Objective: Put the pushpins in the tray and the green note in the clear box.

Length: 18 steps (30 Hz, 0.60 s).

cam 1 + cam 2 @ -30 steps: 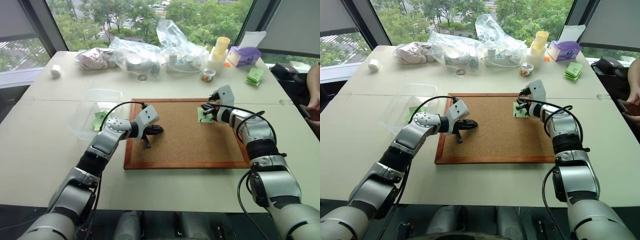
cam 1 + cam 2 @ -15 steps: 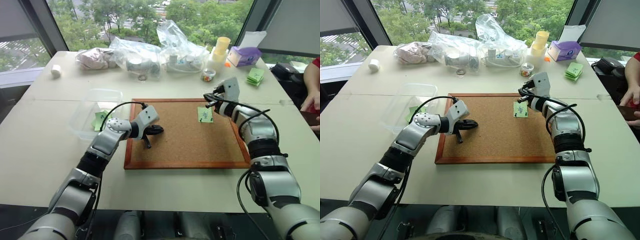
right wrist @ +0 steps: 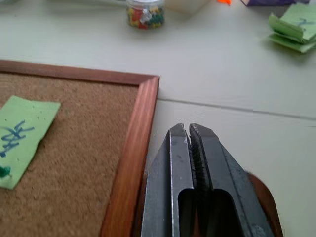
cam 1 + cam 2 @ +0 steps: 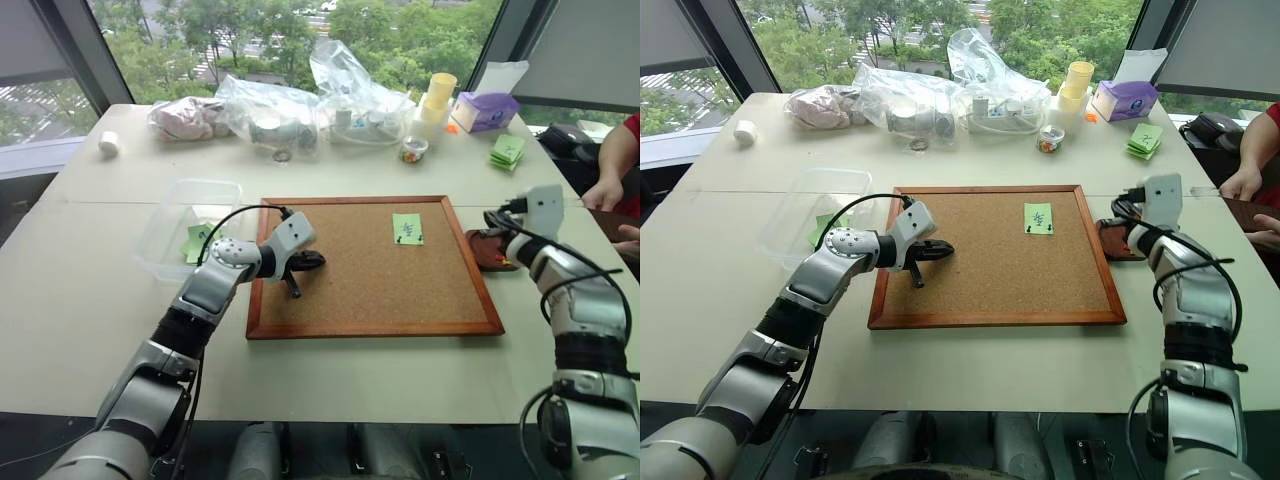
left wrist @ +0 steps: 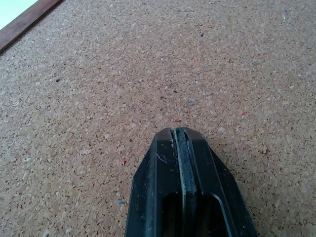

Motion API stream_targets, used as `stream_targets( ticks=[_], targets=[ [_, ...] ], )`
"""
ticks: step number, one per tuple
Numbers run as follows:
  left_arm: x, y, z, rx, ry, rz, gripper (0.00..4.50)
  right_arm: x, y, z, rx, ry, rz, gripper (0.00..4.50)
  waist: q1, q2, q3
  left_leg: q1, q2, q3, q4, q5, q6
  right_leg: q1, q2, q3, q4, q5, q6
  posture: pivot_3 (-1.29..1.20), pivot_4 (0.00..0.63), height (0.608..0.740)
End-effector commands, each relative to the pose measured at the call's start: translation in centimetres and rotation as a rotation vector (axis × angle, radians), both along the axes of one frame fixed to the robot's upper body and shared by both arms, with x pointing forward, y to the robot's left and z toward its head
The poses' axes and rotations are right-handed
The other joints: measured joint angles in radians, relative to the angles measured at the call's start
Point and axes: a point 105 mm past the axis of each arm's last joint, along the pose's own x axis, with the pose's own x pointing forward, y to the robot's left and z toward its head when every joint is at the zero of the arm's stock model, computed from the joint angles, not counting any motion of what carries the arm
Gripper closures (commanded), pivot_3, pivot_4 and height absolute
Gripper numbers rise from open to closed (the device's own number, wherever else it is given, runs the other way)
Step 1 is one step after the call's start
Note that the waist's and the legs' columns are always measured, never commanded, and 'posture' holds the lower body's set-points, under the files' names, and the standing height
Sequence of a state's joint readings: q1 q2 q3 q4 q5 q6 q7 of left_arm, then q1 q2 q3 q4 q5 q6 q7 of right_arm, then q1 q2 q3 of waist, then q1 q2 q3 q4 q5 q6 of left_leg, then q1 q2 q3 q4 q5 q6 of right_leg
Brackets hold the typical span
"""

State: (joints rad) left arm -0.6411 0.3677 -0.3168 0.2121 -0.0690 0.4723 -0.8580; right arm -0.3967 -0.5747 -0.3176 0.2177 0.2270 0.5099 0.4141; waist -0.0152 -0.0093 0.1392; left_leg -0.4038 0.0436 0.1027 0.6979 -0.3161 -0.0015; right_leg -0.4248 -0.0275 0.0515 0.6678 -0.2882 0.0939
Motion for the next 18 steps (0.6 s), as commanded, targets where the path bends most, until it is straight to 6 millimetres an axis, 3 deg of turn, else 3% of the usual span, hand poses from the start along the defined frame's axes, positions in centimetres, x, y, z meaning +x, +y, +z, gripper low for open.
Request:
stream_targets(
  ticks=[1, 8, 9, 10, 16, 17, 18],
  targets=[
    [-0.4, -0.3, -1.3, 0.028, 0.037, -0.008, 4.5, -0.5, -0.3, 1.6, -0.038, -0.054, -0.033, 4.47, 0.001, 0.0, 0.0, 0.0, 0.0, 0.0, 0.0, 0.0, 0.0, 0.0, 0.0, 0.0, 0.0, 0.0, 0.0, 0.0, 0.15, 0.738],
    [-0.3, -0.5, -1.4, 0.036, 0.033, -0.018, 4.5, -0.8, -1.0, 0.4, -0.001, -0.026, -0.097, 4.47, 0.004, 0.0, 0.0, 0.0, -0.001, 0.0, 0.0, 0.0, 0.0, 0.0, 0.0, 0.0, 0.0, 0.0, 0.0, 0.0, 0.15, 0.738],
    [-0.2, -0.5, -1.4, 0.037, 0.033, -0.018, 4.5, -0.8, -1.1, 0.4, 0.001, -0.026, -0.102, 3.91, 0.005, 0.0, 0.0, 0.0, -0.001, 0.0, 0.0, 0.0, 0.0, 0.0, 0.0, 0.0, 0.0, 0.0, 0.0, 0.0, 0.15, 0.738],
    [-0.2, -0.5, -1.4, 0.037, 0.032, -0.018, 4.5, -0.9, -1.2, 0.4, 0.0, -0.027, -0.107, 3.64, 0.005, 0.0, 0.0, 0.0, -0.001, 0.0, 0.0, 0.0, 0.0, 0.0, 0.0, 0.0, -0.001, 0.0, 0.0, 0.0, 0.15, 0.738],
    [-0.1, -0.5, -1.4, 0.034, 0.031, -0.016, 4.5, -1.0, -1.7, 0.4, 0.003, -0.028, -0.127, 0.45, 0.005, 0.0, 0.0, 0.0, -0.001, 0.0, 0.0, 0.0, 0.0, 0.001, 0.0, 0.0, -0.001, 0.0, 0.0, 0.0, 0.15, 0.738],
    [-0.1, -0.5, -1.4, 0.034, 0.032, -0.016, 4.5, -1.1, -1.7, 0.5, 0.005, -0.031, -0.128, 0.09, 0.005, 0.0, 0.0, 0.0, -0.001, 0.0, 0.0, 0.0, 0.0, 0.001, 0.0, 0.0, -0.001, 0.0, 0.0, 0.0, 0.15, 0.738],
    [-0.2, -0.5, -1.4, 0.033, 0.032, -0.016, 4.5, -1.1, -1.7, 0.5, 0.005, -0.032, -0.129, 0.02, 0.005, 0.0, 0.0, 0.0, -0.001, 0.0, 0.0, 0.0, 0.0, 0.001, 0.0, 0.0, -0.001, 0.0, 0.0, 0.0, 0.15, 0.738]
  ],
)
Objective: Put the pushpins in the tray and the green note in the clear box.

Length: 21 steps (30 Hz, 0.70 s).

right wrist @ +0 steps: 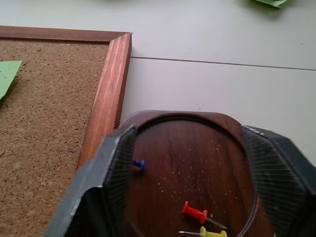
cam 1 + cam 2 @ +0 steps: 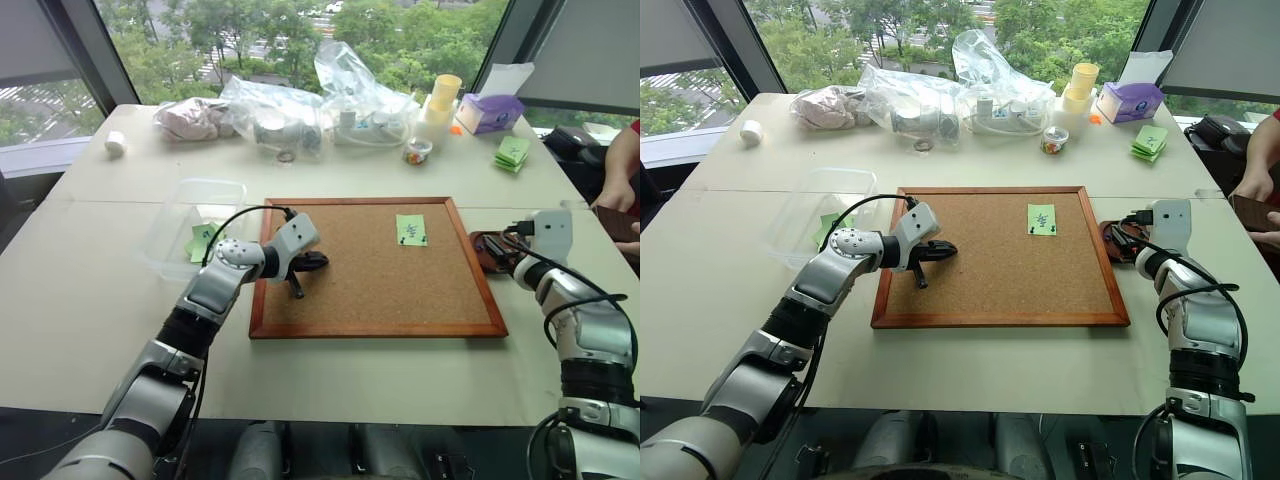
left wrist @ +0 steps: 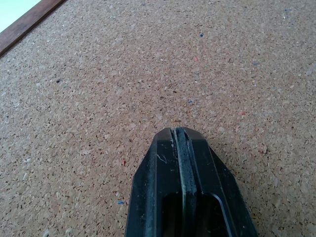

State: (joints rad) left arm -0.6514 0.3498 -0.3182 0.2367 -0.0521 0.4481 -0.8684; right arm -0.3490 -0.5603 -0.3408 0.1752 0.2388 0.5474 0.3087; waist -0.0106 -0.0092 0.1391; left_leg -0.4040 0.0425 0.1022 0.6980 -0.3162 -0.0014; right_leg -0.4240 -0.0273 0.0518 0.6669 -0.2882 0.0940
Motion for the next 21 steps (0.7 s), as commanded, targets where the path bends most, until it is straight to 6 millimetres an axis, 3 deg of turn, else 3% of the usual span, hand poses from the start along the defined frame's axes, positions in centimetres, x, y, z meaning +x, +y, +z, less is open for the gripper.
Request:
stream_targets(
  ticks=[1, 5, 8, 10, 12, 21],
  targets=[
    [-0.3, -0.1, -1.4, 0.031, 0.041, 0.002, 4.5, -0.1, -0.4, 1.5, -0.003, -0.06, -0.017, 0.02, 0.0, 0.0, 0.0, 0.0, 0.0, 0.0, 0.0, 0.0, 0.0, 0.0, 0.0, 0.0, 0.0, 0.0, 0.0, 0.0, 0.15, 0.738],
    [-0.2, -0.1, -1.4, 0.03, 0.042, 0.004, 4.5, 0.2, 0.2, 3.6, 0.007, -0.153, 0.006, 0.02, 0.0, 0.0, 0.0, 0.0, 0.0, 0.0, 0.0, 0.0, 0.0, 0.0, 0.0, 0.0, 0.0, 0.0, 0.0, 0.0, 0.15, 0.738],
    [-0.3, 0.0, -1.4, 0.03, 0.043, 0.002, 4.5, 0.4, 3.6, 4.8, -0.004, -0.192, 0.179, 0.02, -0.001, 0.0, 0.0, 0.0, 0.0, 0.0, 0.0, 0.0, 0.0, 0.0, 0.0, 0.0, 0.0, 0.0, 0.0, 0.0, 0.15, 0.738],
    [-0.3, -0.1, -1.4, 0.031, 0.045, -0.001, 4.5, 0.3, 6.6, 3.5, -0.075, -0.13, 0.321, 0.02, -0.002, 0.0, 0.0, 0.0, 0.0, 0.0, 0.0, -0.001, 0.001, 0.0, 0.0, 0.0, 0.0, 0.0, 0.0, 0.0, 0.15, 0.738],
    [-0.3, -0.1, -1.5, 0.032, 0.045, -0.003, 4.5, 0.3, 7.9, 2.1, -0.109, -0.085, 0.379, 0.02, 0.0, 0.0, 0.0, 0.001, 0.0, -0.001, 0.0, -0.001, 0.002, 0.002, 0.001, 0.0, 0.0, 0.0, 0.0, 0.0, 0.15, 0.738],
    [-0.5, 0.0, -1.6, 0.029, 0.047, 0.01, 4.5, 2.0, 10.1, 0.5, -0.04, -0.071, 0.417, 0.02, 0.001, 0.0, 0.0, 0.0, -0.001, -0.001, 0.0, -0.001, 0.002, 0.002, 0.0, 0.0, -0.001, 0.0, 0.0, 0.0, 0.15, 0.738]
  ],
)
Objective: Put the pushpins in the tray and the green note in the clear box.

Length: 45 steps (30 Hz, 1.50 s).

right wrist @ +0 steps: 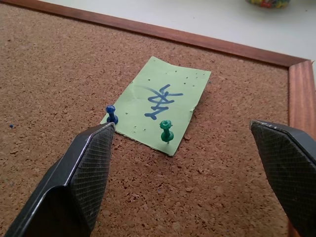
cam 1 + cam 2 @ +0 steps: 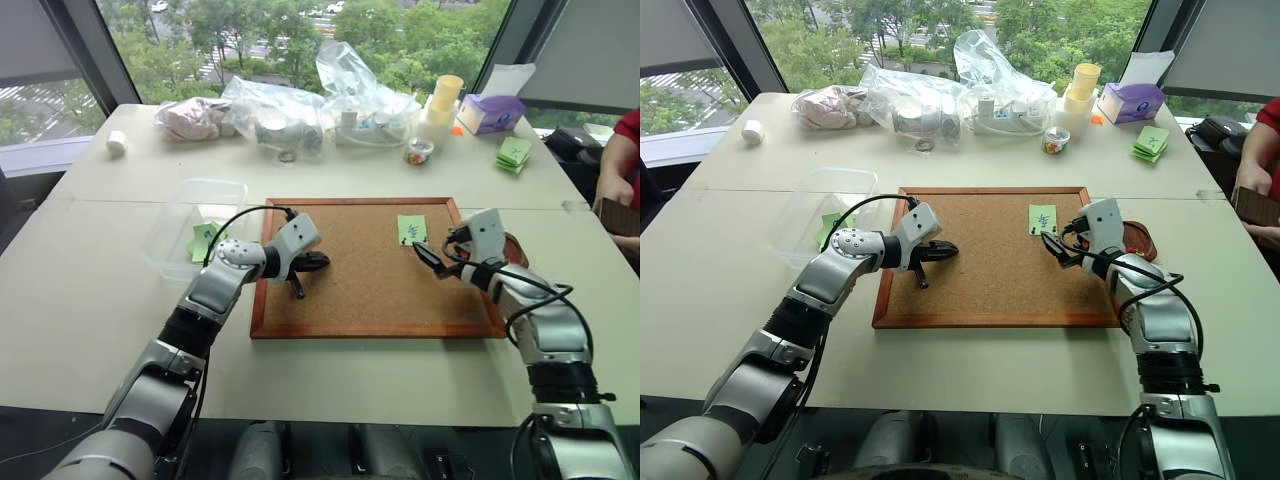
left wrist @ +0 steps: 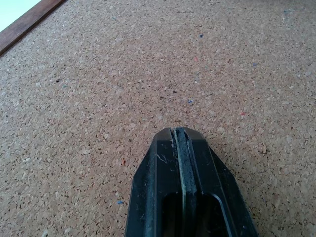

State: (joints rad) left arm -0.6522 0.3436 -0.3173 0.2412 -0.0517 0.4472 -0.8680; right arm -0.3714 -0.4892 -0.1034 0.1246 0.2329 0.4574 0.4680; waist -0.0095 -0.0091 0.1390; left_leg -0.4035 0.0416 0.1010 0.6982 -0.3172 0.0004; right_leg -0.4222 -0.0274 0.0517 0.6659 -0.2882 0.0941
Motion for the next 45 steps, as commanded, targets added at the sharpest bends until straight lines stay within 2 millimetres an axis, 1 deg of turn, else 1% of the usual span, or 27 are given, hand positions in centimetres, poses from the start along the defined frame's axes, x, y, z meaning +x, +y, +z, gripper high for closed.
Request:
stream_targets(
  ticks=[1, 5, 7, 9, 11, 13, 14, 15, 22, 26, 27, 33, 38, 41, 43, 45],
  targets=[
    [-0.5, 0.2, -1.6, 0.033, 0.045, 0.012, 4.5, 0.7, 0.2, 1.5, -0.004, -0.065, 0.008, 0.02, 0.0, 0.0, 0.0, 0.0, 0.0, 0.0, 0.0, 0.0, 0.0, 0.0, 0.0, 0.0, 0.0, 0.0, 0.0, 0.0, 0.15, 0.738],
    [-0.6, 0.3, -1.7, 0.032, 0.047, 0.017, 4.5, 0.9, 0.3, 1.3, 0.017, -0.065, 0.003, 0.02, -0.001, 0.0, 0.0, 0.0, 0.0, 0.0, 0.0, 0.0, -0.001, 0.0, 0.0, 0.0, 0.0, 0.0, 0.0, 0.0, 0.15, 0.738],
    [-0.7, 0.3, -1.7, 0.031, 0.048, 0.018, 4.5, 0.9, 0.2, 1.4, 0.023, -0.067, 0.002, 0.52, -0.002, 0.0, 0.0, 0.0, 0.0, 0.0, 0.0, 0.0, -0.001, 0.0, 0.0, 0.0, 0.0, 0.0, 0.0, 0.0, 0.15, 0.738],
    [-0.7, 0.3, -1.8, 0.033, 0.051, 0.02, 4.5, 0.9, 0.2, 1.4, 0.031, -0.068, 0.004, 1.29, -0.002, 0.0, 0.0, 0.0, 0.0, 0.0, 0.0, 0.001, -0.001, 0.0, 0.0, 0.0, 0.0, 0.0, 0.0, 0.0, 0.15, 0.738],
    [-0.8, 0.3, -1.8, 0.033, 0.052, 0.02, 4.5, 0.9, 0.3, 1.4, 0.037, -0.068, 0.006, 2.22, -0.002, 0.0, 0.0, 0.0, 0.0, 0.0, 0.0, 0.001, -0.001, 0.0, 0.0, 0.0, 0.0, 0.0, 0.0, 0.0, 0.15, 0.738],
    [-0.8, 0.3, -1.8, 0.033, 0.051, 0.019, 4.5, 1.0, 0.4, 1.4, 0.038, -0.068, 0.007, 3.26, -0.003, 0.0, 0.0, 0.0, 0.001, 0.0, 0.0, 0.0, -0.001, 0.0, 0.0, 0.0, 0.0, 0.0, 0.0, 0.0, 0.15, 0.738],
    [-0.8, 0.3, -1.8, 0.034, 0.051, 0.018, 4.5, 1.0, 0.5, 1.4, 0.038, -0.071, 0.008, 3.88, -0.003, 0.0, 0.0, 0.0, 0.001, 0.0, 0.0, 0.0, -0.001, 0.0, 0.0, 0.0, 0.0, 0.0, 0.0, 0.0, 0.15, 0.738],
    [-0.8, 0.3, -1.9, 0.037, 0.049, 0.016, 4.5, 1.0, 0.5, 1.4, 0.037, -0.072, 0.007, 4.09, -0.003, 0.0, 0.0, 0.0, 0.001, 0.0, 0.0, 0.0, -0.001, 0.0, 0.0, 0.0, 0.0, 0.0, 0.0, 0.0, 0.15, 0.738],
    [-0.8, 0.6, -2.1, 0.05, 0.048, 0.018, 4.5, 0.7, 0.3, 1.5, 0.051, -0.09, -0.007, 4.09, -0.003, 0.0, 0.0, 0.0, 0.001, 0.0, 0.0, 0.001, -0.001, 0.0, 0.0, 0.0, 0.0, 0.0, 0.0, 0.0, 0.15, 0.738],
    [-0.9, 0.7, -2.3, 0.062, 0.055, 0.018, 4.5, 0.8, -0.5, 3.5, 0.098, -0.193, -0.052, 4.09, -0.004, 0.0, 0.0, 0.0, 0.001, 0.0, 0.0, 0.001, -0.001, 0.0, 0.0, 0.0, 0.0, 0.0, 0.0, 0.0, 0.15, 0.738],
    [-0.9, 0.7, -2.3, 0.062, 0.056, 0.018, 4.5, 0.7, -0.5, 3.7, 0.101, -0.198, -0.053, 4.09, -0.004, 0.0, 0.0, 0.0, 0.001, 0.0, 0.0, 0.001, -0.001, 0.0, 0.0, 0.0, 0.0, 0.0, 0.0, 0.0, 0.15, 0.738],
    [-0.9, 0.6, -2.4, 0.063, 0.059, 0.013, 4.5, 0.2, -0.1, 3.0, 0.11, -0.164, -0.024, 4.09, -0.004, 0.0, 0.0, 0.0, 0.001, 0.0, 0.0, 0.0, -0.001, 0.0, 0.0, 0.0, 0.0, 0.0, 0.0, 0.0, 0.15, 0.738],
    [-1.0, 0.6, -2.5, 0.064, 0.062, 0.013, 4.5, 0.1, 0.2, 3.1, 0.125, -0.167, -0.011, 4.09, -0.004, 0.0, 0.0, 0.001, 0.001, 0.001, 0.0, 0.0, -0.001, 0.0, 0.0, 0.0, 0.0, 0.0, 0.0, 0.0, 0.15, 0.738],
    [-1.0, 0.6, -2.6, 0.065, 0.065, 0.013, 4.5, -0.2, 0.6, 3.0, 0.147, -0.158, 0.012, 3.3, -0.004, 0.0, 0.0, 0.001, 0.001, 0.001, 0.0, 0.0, -0.001, 0.0, 0.0, 0.0, 0.0, 0.0, 0.0, 0.0, 0.15, 0.738],
    [-1.1, 0.6, -2.7, 0.066, 0.067, 0.013, 4.5, -0.2, 0.8, 2.5, 0.135, -0.141, 0.012, 2.46, -0.004, 0.0, 0.0, 0.001, 0.001, 0.001, 0.0, 0.0, -0.001, 0.0, 0.0, 0.0, 0.0, 0.0, 0.0, 0.0, 0.15, 0.738],
    [-1.1, 0.6, -2.7, 0.066, 0.068, 0.013, 4.5, -0.3, 0.9, 2.0, 0.131, -0.114, 0.017, 1.46, -0.004, 0.0, 0.0, 0.001, 0.001, 0.001, 0.0, 0.0, -0.001, 0.0, 0.0, 0.0, 0.0, 0.0, 0.0, 0.0, 0.15, 0.738]
  ],
)
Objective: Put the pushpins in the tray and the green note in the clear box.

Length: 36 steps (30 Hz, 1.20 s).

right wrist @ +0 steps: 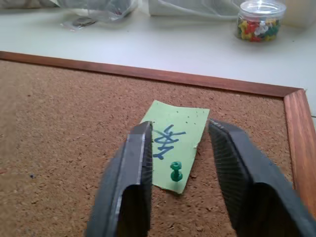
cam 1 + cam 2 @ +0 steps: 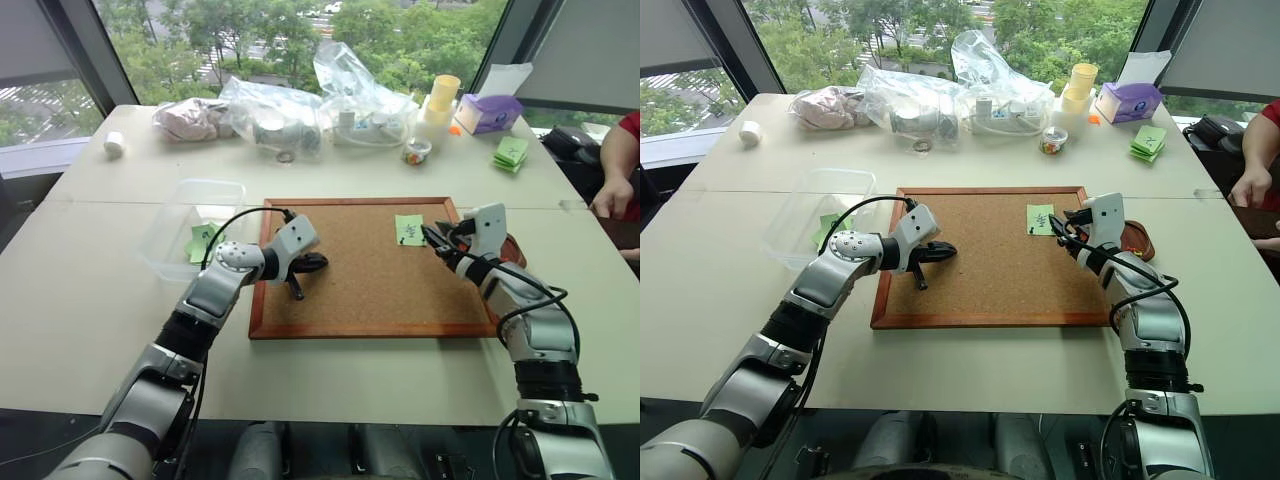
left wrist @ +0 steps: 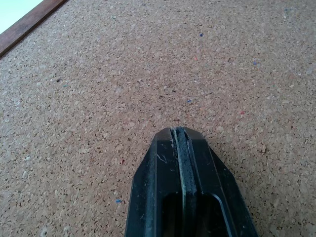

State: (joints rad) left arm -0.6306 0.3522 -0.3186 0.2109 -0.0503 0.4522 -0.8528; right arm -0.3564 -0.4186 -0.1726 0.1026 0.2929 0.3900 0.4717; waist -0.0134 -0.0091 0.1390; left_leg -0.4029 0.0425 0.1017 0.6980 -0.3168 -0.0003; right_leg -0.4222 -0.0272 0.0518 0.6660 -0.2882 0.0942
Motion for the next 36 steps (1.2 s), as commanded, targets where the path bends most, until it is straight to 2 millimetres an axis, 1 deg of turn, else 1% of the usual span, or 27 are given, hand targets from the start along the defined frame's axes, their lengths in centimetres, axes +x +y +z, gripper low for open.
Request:
stream_targets(
  ticks=[1, 3, 10, 13, 14, 15, 16, 17, 18, 20, 21, 25, 29, 36],
  targets=[
    [-0.8, 0.4, -2.6, 0.061, 0.077, 0.003, 4.5, -0.2, 0.3, 0.4, 0.002, -0.006, 0.011, 0.9, 0.0, 0.0, 0.0, 0.0, 0.0, 0.0, 0.0, 0.0, 0.0, 0.0, 0.0, 0.0, 0.0, 0.0, 0.0, 0.0, 0.15, 0.738],
    [-0.8, 0.5, -2.6, 0.062, 0.076, 0.004, 4.5, -0.1, 0.2, 0.2, 0.012, 0.003, 0.002, 0.04, 0.0, 0.0, 0.0, 0.0, 0.0, 0.0, 0.0, 0.0, 0.0, 0.0, 0.0, 0.0, 0.0, 0.0, 0.0, 0.0, 0.15, 0.738],
    [-0.8, 0.5, -2.6, 0.063, 0.075, 0.004, 4.5, 0.1, -0.4, -0.4, 0.019, 0.014, -0.03, 0.04, -0.001, 0.0, 0.0, 0.0, 0.0, 0.0, 0.0, 0.0, 0.0, 0.0, 0.0, 0.0, 0.0, 0.0, 0.0, 0.0, 0.15, 0.738],
    [-0.8, 0.5, -2.6, 0.064, 0.072, 0.003, 4.5, 0.1, -0.4, -0.8, 0.022, 0.027, -0.031, 0.84, -0.001, 0.0, 0.0, 0.0, 0.0, 0.0, 0.0, 0.0, 0.0, 0.0, 0.0, 0.0, 0.0, 0.0, 0.0, 0.0, 0.15, 0.738],
    [-0.8, 0.5, -2.5, 0.064, 0.072, 0.003, 4.5, 0.1, -0.4, -0.9, 0.022, 0.029, -0.029, 1.38, -0.001, 0.0, 0.0, 0.0, 0.0, 0.0, 0.0, 0.0, 0.0, 0.0, 0.0, 0.0, 0.0, 0.0, 0.0, 0.0, 0.15, 0.738],
    [-0.8, 0.5, -2.5, 0.064, 0.072, 0.003, 4.5, 0.2, -0.4, -1.0, 0.021, 0.03, -0.027, 1.81, -0.001, 0.0, 0.0, 0.0, 0.0, 0.0, 0.0, 0.0, 0.0, 0.0, 0.0, 0.0, 0.0, 0.0, 0.0, 0.0, 0.15, 0.738],
    [-0.8, 0.5, -2.5, 0.065, 0.072, 0.003, 4.5, 0.2, -0.3, -0.9, 0.018, 0.026, -0.027, 2.38, -0.001, 0.0, 0.0, 0.0, 0.0, 0.0, 0.0, 0.0, 0.0, 0.0, 0.0, 0.0, 0.0, 0.0, 0.0, 0.0, 0.15, 0.738],
    [-0.8, 0.5, -2.6, 0.065, 0.071, 0.003, 4.5, 0.3, -0.3, -0.8, 0.016, 0.017, -0.029, 2.79, -0.001, 0.0, 0.0, 0.0, 0.0, 0.0, 0.0, 0.0, 0.0, 0.0, 0.0, 0.0, 0.0, 0.0, 0.0, 0.0, 0.15, 0.738],
    [-0.8, 0.5, -2.6, 0.066, 0.07, 0.003, 4.5, 0.3, -0.3, -0.8, 0.015, 0.015, -0.029, 3.38, -0.001, 0.0, 0.0, 0.0, 0.0, 0.0, 0.0, 0.0, 0.0, 0.0, 0.0, 0.0, 0.0, 0.0, 0.0, 0.0, 0.15, 0.738],
    [-0.7, 0.5, -2.6, 0.067, 0.07, 0.005, 4.5, 0.3, -0.2, -0.8, 0.016, 0.015, -0.029, 4.28, -0.001, 0.0, 0.0, 0.0, 0.0, 0.0, 0.0, 0.0, 0.0, 0.0, 0.0, 0.0, 0.0, 0.0, 0.0, 0.0, 0.15, 0.738],
    [-0.7, 0.6, -2.6, 0.067, 0.069, 0.006, 4.5, 0.3, -0.2, -0.8, 0.016, 0.016, -0.028, 4.49, 0.0, 0.0, 0.0, 0.0, 0.0, 0.0, 0.0, 0.0, 0.0, 0.0, 0.0, 0.0, 0.0, 0.0, 0.0, 0.0, 0.15, 0.738],
    [-0.7, 0.7, -2.6, 0.07, 0.069, 0.009, 4.5, 0.2, -0.4, -0.8, 0.017, 0.008, -0.035, 4.49, -0.001, 0.0, 0.0, 0.0, 0.0, 0.0, 0.0, 0.0, 0.0, 0.0, 0.0, 0.0, 0.0, 0.0, 0.0, 0.0, 0.15, 0.738],
    [-0.7, 0.7, -2.6, 0.072, 0.072, 0.011, 4.5, 0.0, -0.7, -0.3, 0.025, -0.017, -0.042, 4.49, 0.0, 0.0, 0.0, 0.0, 0.0, 0.0, 0.0, 0.0, 0.0, 0.0, 0.0, 0.0, 0.0, 0.0, 0.0, 0.0, 0.15, 0.738],
    [-0.8, 1.1, -3.3, 0.112, 0.092, 0.015, 4.5, 0.0, -1.2, 2.0, 0.075, -0.135, -0.085, 4.49, -0.001, 0.0, 0.0, 0.0, 0.0, 0.0, 0.0, 0.0, 0.0, 0.0, 0.0, 0.0, 0.0, 0.0, 0.0, 0.0, 0.15, 0.738]
  ],
)
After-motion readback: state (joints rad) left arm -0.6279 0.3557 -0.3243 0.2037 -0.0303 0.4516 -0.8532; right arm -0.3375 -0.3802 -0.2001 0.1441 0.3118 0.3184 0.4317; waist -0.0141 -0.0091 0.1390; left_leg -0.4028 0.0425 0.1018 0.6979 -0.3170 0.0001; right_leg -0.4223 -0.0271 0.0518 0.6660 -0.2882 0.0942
